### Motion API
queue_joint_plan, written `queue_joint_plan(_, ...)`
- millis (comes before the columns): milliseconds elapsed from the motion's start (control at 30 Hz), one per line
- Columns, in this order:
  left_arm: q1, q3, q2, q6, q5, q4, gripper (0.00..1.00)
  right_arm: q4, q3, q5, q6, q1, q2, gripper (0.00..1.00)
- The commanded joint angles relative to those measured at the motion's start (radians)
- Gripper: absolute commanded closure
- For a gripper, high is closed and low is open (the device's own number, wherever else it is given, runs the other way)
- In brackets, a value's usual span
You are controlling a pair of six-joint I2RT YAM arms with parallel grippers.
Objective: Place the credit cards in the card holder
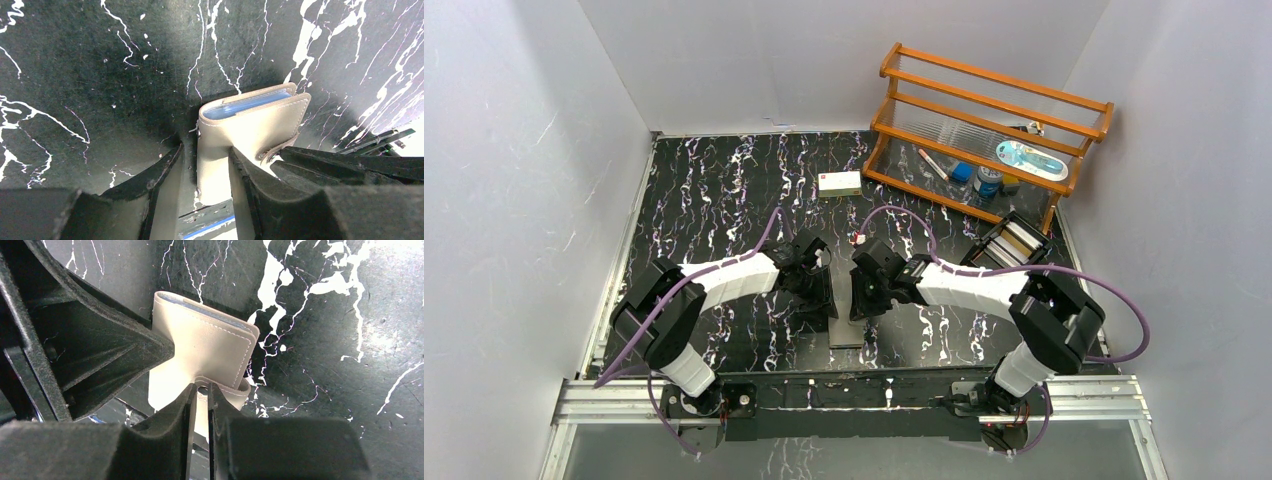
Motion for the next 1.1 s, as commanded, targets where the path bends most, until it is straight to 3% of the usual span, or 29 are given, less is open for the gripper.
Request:
queue_joint_plan(0,-0.002,-0.014,0.036,0.015,-0.046,-0.012,0.64,0.029,0.015,-0.01,0.004,-0.003,0.004,0.78)
queue_joint_plan(700,-0.002,-0.022,0.021,0.007,-0.047,-0.01,0.65,0.046,-0.002,-0.003,0.03,0.016,0.023,0.79)
queue_joint_plan(1067,-0.002,-0.029,0.02,0.004,-0.045,-0.004,0.65,-0.044,0.057,0.067,0.0,0.021,-0.018,0.78)
